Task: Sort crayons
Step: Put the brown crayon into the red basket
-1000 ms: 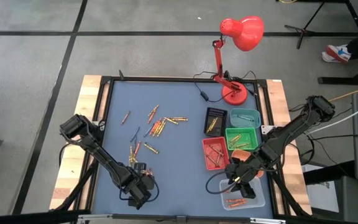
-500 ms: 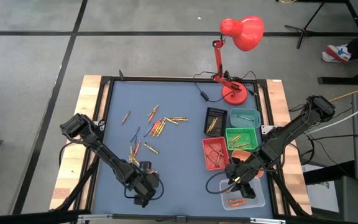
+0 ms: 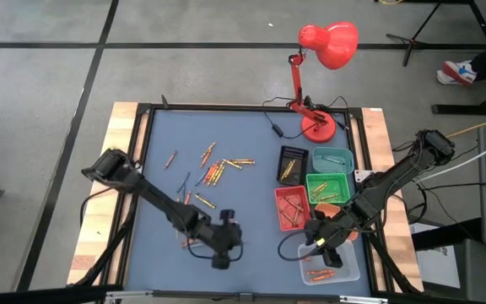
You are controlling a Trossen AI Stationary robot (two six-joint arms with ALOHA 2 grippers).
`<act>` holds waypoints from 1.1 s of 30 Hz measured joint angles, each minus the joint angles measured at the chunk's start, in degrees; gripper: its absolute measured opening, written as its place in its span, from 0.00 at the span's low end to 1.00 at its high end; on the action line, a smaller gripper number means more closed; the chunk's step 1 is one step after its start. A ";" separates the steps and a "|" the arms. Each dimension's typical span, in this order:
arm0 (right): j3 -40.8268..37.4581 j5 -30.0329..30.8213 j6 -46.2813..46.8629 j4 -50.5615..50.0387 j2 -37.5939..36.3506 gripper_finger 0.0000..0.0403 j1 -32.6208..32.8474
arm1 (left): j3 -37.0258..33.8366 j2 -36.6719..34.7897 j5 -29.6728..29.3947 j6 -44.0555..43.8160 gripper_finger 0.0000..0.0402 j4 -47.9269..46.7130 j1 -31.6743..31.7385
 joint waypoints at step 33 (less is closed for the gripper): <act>0.00 23.95 -1.98 0.24 -0.02 0.39 -0.01 | 0.98 8.00 2.42 14.73 0.02 52.82 19.23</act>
